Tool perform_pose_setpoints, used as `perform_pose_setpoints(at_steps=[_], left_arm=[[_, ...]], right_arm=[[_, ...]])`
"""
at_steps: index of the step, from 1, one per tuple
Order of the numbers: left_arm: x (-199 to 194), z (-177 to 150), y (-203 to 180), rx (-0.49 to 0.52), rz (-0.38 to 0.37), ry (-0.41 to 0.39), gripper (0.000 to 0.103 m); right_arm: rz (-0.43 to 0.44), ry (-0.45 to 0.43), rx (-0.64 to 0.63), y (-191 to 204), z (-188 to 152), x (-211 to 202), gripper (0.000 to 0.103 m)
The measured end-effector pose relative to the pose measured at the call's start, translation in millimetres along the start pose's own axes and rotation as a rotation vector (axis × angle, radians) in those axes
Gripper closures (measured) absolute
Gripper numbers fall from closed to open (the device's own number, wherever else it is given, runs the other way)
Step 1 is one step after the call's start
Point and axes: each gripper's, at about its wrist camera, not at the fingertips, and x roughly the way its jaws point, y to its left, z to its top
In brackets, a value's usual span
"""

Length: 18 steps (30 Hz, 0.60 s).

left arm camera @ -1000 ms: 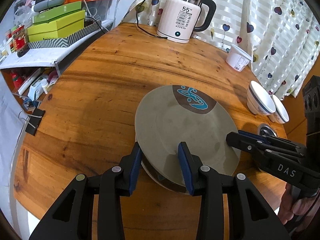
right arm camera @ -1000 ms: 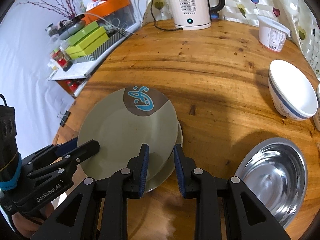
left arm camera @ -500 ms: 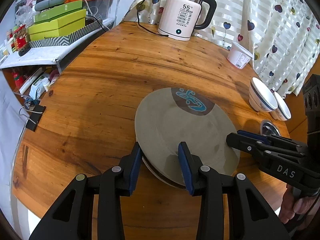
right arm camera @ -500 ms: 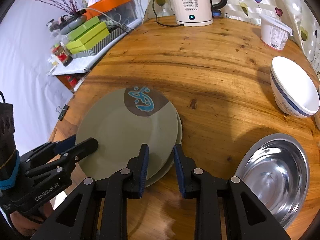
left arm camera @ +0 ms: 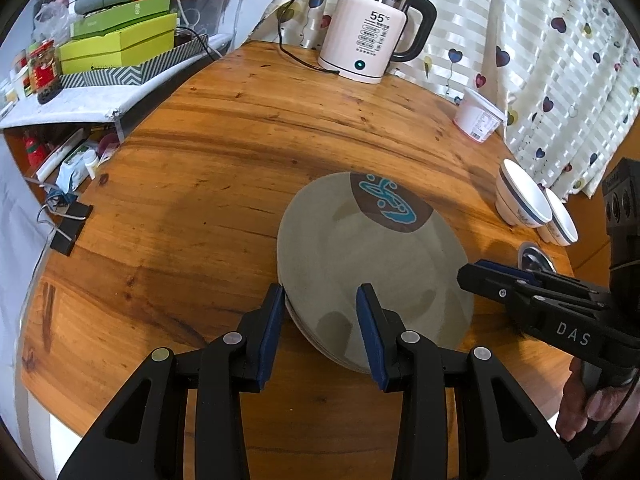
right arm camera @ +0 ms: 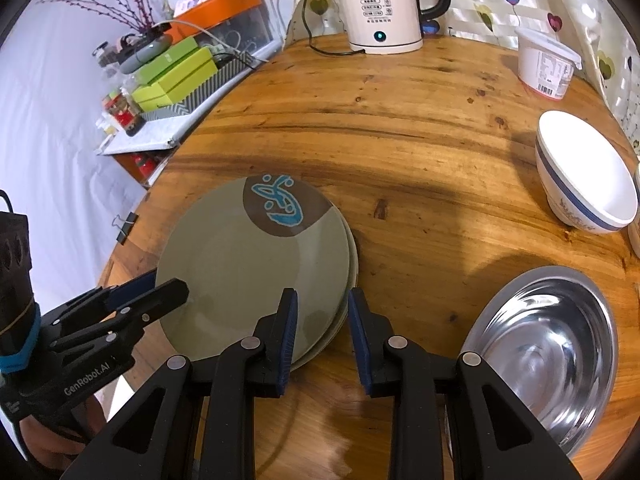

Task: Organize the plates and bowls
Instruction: 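Carry the held plate over the plate stack and lower it on top, then open the left gripper and lift it off the green plate stack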

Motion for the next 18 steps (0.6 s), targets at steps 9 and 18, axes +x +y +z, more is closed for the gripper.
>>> perform_pose_setpoints(at_steps=[9,18], left_arm=[[-1.0,2.5,0.0,0.0,-0.004,-0.01,0.064],[-0.4,1.2,-1.0,0.006,0.0,-0.006,0.064]], right_arm=[[0.012,0.0,-0.008,1.1,-0.8,-0.4,0.079],[0.009,-0.001,-0.01,0.9,-0.1,-0.7,0.079]])
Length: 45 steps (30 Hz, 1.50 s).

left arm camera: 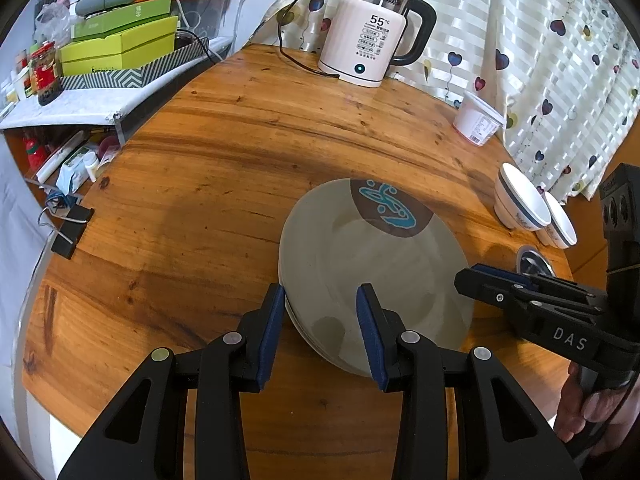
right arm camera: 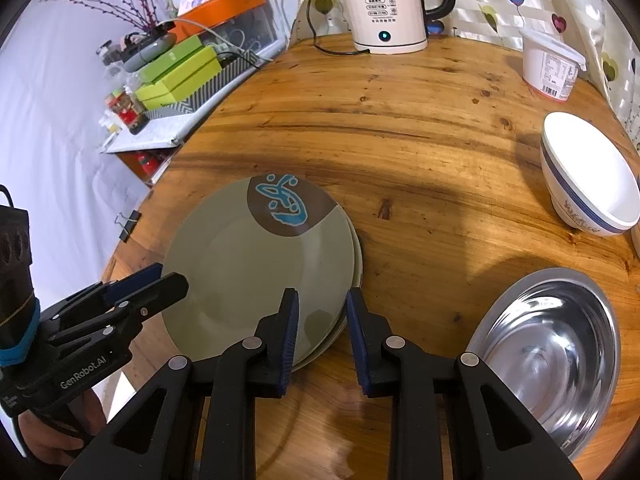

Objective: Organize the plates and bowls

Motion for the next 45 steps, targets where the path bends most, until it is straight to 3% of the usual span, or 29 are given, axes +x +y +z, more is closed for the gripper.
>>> perform_pose_setpoints(at_steps=[7,15,18,20,28,32,45], left_arm=[[0,-1,0,-0.003,-0.011,0.003,0.064],[-21,9,7,-0.019,0.008,-0.061,0.064],[-31,14,4,-0.012,0.011,-0.096,0.064],[-34,15,1,-0.007,0.005,-0.102,0.064],[-32,10,-18,0.026,-0.046,-0.08,0.064],[-29,8,-32,0.051,-0.071,-0.068,0.064],[-20,7,-60,0.112,-0.117,-0.034,0.064]], right_arm=[[0.01,-0.001,0.01,-2,1,-2,0.079],[0.005,-0.055,0.029,-11,9,-27,0.078],[-0.005,-0.094,0.015,-10,12,-43,0.069],[-0.009,-0.116,-0.001,-8,11,-53,0.056],[0.006,-0.139,0.002,-15,-5,-71,0.055],[0.006,-0.16,0.0,-21,-18,-84,0.05],[-0.044,-0.171,0.08,-58,-33,-101,0.048]])
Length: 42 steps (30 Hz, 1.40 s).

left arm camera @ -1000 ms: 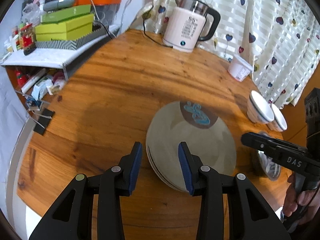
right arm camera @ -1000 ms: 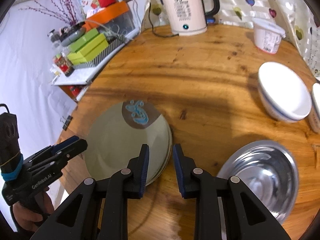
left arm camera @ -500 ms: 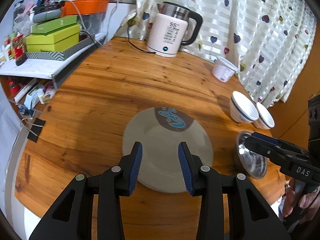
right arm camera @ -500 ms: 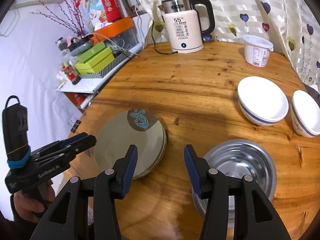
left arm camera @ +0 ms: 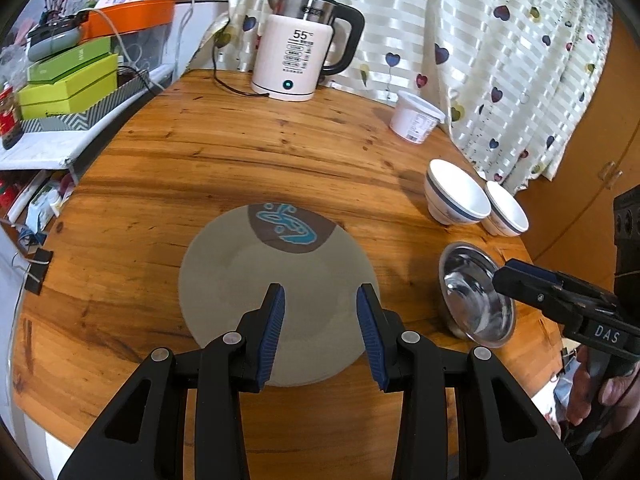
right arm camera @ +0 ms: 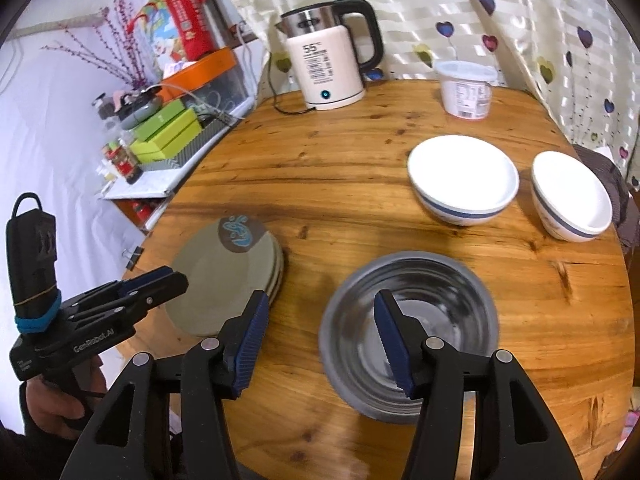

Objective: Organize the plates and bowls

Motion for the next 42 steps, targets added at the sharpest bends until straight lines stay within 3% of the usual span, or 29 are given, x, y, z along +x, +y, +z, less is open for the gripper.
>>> perform_pose_setpoints(at_steps=[42], left_arm=[[62,60,-84,0.144,-0.126,0.065,0.064]], right_arm=[[-0.118,-0.043,0.156,-84,19,-10,0.048]])
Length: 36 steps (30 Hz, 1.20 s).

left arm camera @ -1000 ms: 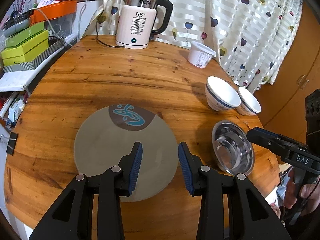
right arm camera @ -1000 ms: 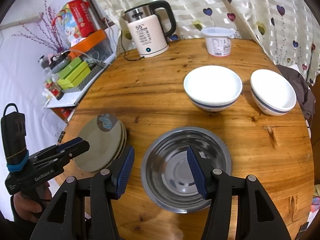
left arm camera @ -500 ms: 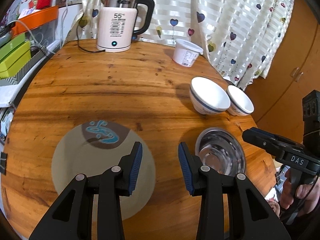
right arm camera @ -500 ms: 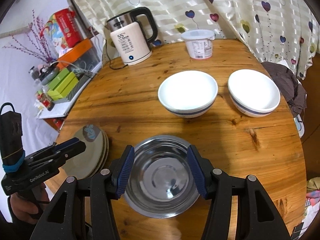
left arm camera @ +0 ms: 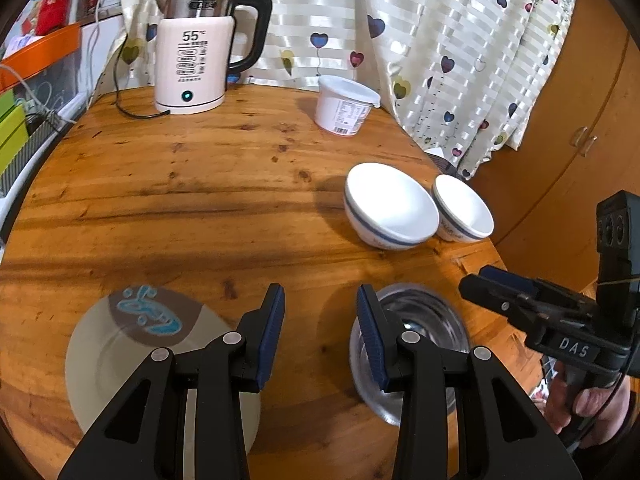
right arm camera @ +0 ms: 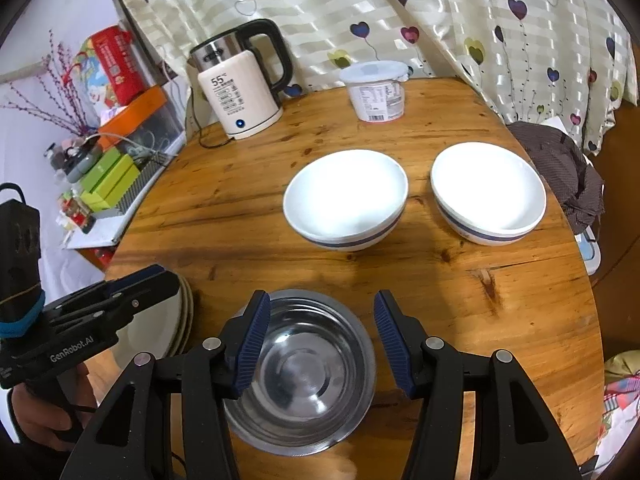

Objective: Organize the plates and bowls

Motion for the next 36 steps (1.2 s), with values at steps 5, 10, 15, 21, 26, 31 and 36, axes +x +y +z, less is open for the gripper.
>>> perform_pose_setpoints(at_steps=[5,10,15,21,26,31,36], left_arm=[[15,14,-5,-0.004,-0.02,0.018,0.064],[28,26,-7,-0.022,-0.035,0.031,0.064],[43,36,-11,-0.03,-0.053,0.049,0.064],[63,50,-16,-0.049,-0.085,0.072,0.064],[80,59,-17,-0.071,-0.101,0.089,0.064],[94,63,-21,-0.067,-0.101,0.1,0.064],[104,64,-23,-0.055,-0.103,0.111,0.064]], right_arm=[[-0.005,-0.003,0.018,-9,7,6,0.052],[-0.006,-0.001,0.046,-19,16,14,0.06],[-0.008,0.004,0.075,-28,24,23,0.066],[-0.003,0.001,0.111,-38,35,34,0.069],[-0.008,0.0,0.13,-47,43,42,0.072],[-0.006,0.01,0.145,-54,48,51,0.077],[0.0,0.017,0.149,-56,52,59,0.078]])
